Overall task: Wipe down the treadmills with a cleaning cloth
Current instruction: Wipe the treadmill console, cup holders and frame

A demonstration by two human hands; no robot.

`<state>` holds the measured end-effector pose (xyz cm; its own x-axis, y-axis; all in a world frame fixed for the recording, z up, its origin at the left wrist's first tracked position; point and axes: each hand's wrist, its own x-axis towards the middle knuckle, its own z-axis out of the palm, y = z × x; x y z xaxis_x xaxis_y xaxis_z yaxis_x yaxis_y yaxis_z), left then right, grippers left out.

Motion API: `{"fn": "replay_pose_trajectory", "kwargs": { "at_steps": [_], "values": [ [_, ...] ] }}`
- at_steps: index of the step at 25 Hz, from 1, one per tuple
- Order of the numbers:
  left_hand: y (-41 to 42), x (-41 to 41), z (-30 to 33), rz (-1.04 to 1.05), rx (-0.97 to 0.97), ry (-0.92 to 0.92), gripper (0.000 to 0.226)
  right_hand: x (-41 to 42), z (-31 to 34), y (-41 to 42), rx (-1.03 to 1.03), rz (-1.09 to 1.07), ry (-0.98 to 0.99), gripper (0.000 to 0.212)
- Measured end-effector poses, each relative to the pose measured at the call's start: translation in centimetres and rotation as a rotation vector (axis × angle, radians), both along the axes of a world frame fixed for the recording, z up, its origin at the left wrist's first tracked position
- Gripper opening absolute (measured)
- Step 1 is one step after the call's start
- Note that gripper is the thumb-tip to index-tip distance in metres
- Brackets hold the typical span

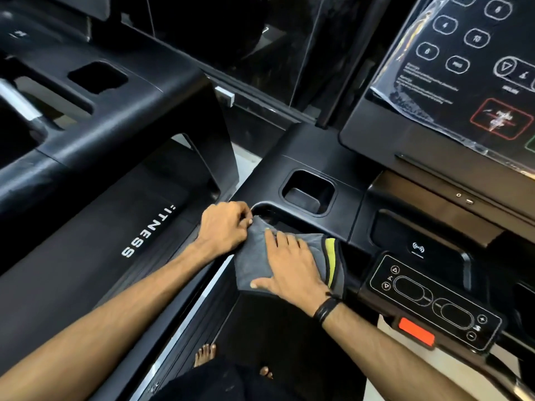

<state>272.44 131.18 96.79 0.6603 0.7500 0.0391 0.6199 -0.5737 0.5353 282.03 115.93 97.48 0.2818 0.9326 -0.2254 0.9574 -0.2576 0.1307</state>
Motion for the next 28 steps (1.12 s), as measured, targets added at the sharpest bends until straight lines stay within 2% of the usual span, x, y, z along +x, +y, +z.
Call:
{"fn": "replay_pose_trajectory", "kwargs": {
  "at_steps": [2, 6, 8, 10, 11, 12, 15, 16, 18, 22, 23, 25, 28],
  "values": [
    [0.9, -0.8, 0.0, 0.089, 0.008, -0.091, 0.003, -0.1, -0.3, 2.3, -0.011, -0.054, -0.014, 0.093],
    [2.6, -1.9, -0.1, 0.183, 0.069, -0.15, 0.004, -1.2, -1.5, 5.1, 0.085, -0.052, 0.012, 0.049],
    [2.9, -1.7, -0.5, 0.191, 0.056, -0.107, 0.006, 0.0, -1.2, 6.2, 0.005, -0.079, 0.184, 0.046],
    [2.7, -1.3, -0.9, 0.153, 0.034, -0.029, 0.017, 1.5, 0.4, 7.2, -0.194, -0.19, 0.458, 0.054],
    [2.5, -1.0, -1.0, 0.128, 0.016, 0.018, 0.025, 1.8, 1.0, 7.5, -0.245, -0.218, 0.512, 0.056],
    [2.3, -0.7, -1.1, 0.104, -0.003, 0.058, 0.03, 1.6, 1.1, 7.4, -0.219, -0.227, 0.482, 0.054],
    [2.4, -0.7, -1.4, 0.112, -0.104, 0.064, 0.034, -1.2, -1.6, 4.9, 0.091, -0.085, 0.013, 0.035],
    [2.5, -0.7, -1.5, 0.118, -0.134, 0.061, 0.034, -1.9, -2.2, 4.3, 0.146, -0.044, -0.076, 0.034],
    [2.6, -0.4, -1.2, 0.134, -0.162, 0.076, 0.034, -1.5, -2.0, 4.7, 0.148, -0.021, -0.041, 0.035],
    [2.8, -0.2, -0.8, 0.151, -0.164, 0.111, 0.034, 1.3, 0.1, 6.6, -0.144, -0.126, 0.383, 0.052],
    [2.7, -0.2, -0.8, 0.152, -0.169, 0.115, 0.034, 1.5, 0.4, 6.7, -0.182, -0.149, 0.433, 0.056],
    [2.5, -0.2, -0.7, 0.162, -0.191, 0.11, 0.032, 1.0, -0.1, 6.1, -0.094, -0.134, 0.349, 0.051],
    [2.5, -0.3, -0.8, 0.169, -0.2, 0.097, 0.03, -0.3, -2.2, 3.0, 0.177, -0.021, -0.096, 0.034]
  ]
}}
